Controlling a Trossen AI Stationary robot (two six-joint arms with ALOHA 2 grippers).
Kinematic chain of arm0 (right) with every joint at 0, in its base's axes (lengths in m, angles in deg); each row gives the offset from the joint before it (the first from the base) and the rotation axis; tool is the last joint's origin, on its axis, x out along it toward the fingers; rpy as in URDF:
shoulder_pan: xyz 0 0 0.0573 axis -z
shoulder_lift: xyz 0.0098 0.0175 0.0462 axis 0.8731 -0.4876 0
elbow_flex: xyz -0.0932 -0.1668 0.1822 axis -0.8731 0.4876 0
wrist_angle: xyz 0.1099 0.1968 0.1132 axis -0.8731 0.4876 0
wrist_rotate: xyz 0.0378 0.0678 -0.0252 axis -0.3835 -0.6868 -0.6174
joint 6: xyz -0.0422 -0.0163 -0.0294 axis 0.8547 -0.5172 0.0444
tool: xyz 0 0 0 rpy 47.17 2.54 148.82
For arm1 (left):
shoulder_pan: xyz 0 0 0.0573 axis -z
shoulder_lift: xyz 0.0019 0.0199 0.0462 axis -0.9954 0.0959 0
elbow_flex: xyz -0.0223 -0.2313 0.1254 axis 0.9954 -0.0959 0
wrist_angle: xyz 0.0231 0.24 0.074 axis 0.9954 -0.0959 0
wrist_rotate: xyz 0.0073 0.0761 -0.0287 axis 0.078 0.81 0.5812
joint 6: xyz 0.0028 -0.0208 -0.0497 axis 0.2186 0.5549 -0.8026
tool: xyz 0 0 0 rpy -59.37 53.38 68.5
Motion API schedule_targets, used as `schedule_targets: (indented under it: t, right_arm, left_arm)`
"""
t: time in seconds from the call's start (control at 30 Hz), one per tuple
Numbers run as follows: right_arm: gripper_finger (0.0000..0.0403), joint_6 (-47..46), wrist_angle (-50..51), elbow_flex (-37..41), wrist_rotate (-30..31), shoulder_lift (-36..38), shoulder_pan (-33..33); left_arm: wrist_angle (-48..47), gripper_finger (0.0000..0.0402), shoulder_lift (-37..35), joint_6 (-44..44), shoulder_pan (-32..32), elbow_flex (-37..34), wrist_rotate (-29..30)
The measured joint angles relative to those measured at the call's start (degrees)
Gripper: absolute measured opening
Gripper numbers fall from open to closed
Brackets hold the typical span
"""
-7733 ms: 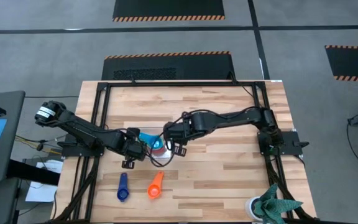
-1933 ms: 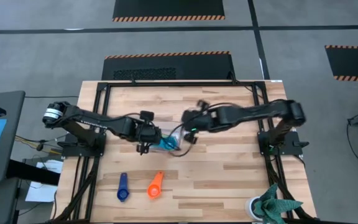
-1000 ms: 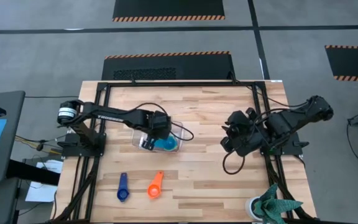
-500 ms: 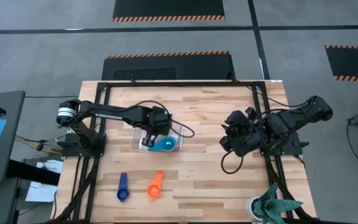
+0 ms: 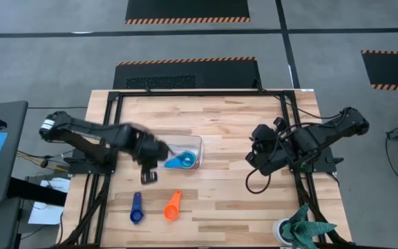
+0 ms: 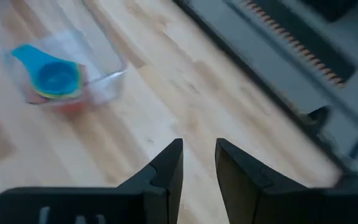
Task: Nest measuring cups in basket
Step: Adjust the transparent bin
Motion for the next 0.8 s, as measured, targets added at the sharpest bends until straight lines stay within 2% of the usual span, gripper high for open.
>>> schedule_targets:
  t: [0.1, 0.2, 0.33, 0.4, 0.47, 0.5, 0.63, 0.8]
  right_arm:
    - [0.0118, 2.6, 4.9, 0.0, 0.7, 0.0, 0.8]
    - [0.0118, 5.1, 7.3, 0.0, 0.5, 0.0, 2.0]
    - [0.0118, 8.0, 6.4, 0.0, -0.1, 0.8, 3.0]
    - [0.0118, 8.0, 6.6, 0.0, -0.6, 0.8, 3.0]
    - [0.0118, 7.4, 6.1, 0.0, -1.4, 0.7, 2.8]
    - [0.0118, 7.3, 6.2, 0.0, -1.6, 0.7, 2.8]
    - [0.0118, 7.2, 5.3, 0.0, -2.6, 0.7, 2.2]
    - [0.0118, 7.1, 5.1, 0.0, -2.6, 0.7, 0.4]
  left_arm:
    - [5.2, 0.0000, 0.8, -10.4, 7.9, 0.0, 4.6]
    - [7.7, 0.0000, 3.8, -21.1, 14.4, 0.0, 12.1]
    - [-0.8, 0.0000, 7.3, -32.3, 16.9, 0.0, 25.7]
    - [-8.3, 0.0000, 9.1, -34.9, 15.1, 0.0, 29.1]
    - [-13.4, 0.0000, 10.7, -33.0, 11.8, 0.0, 29.7]
    - [-14.4, 0.0000, 11.6, -29.3, 10.0, 0.0, 29.5]
    - [-9.9, 0.0000, 13.3, -12.2, 4.7, 0.0, 26.7]
    - [-6.8, 0.0000, 13.6, -3.9, 1.1, 0.0, 25.5]
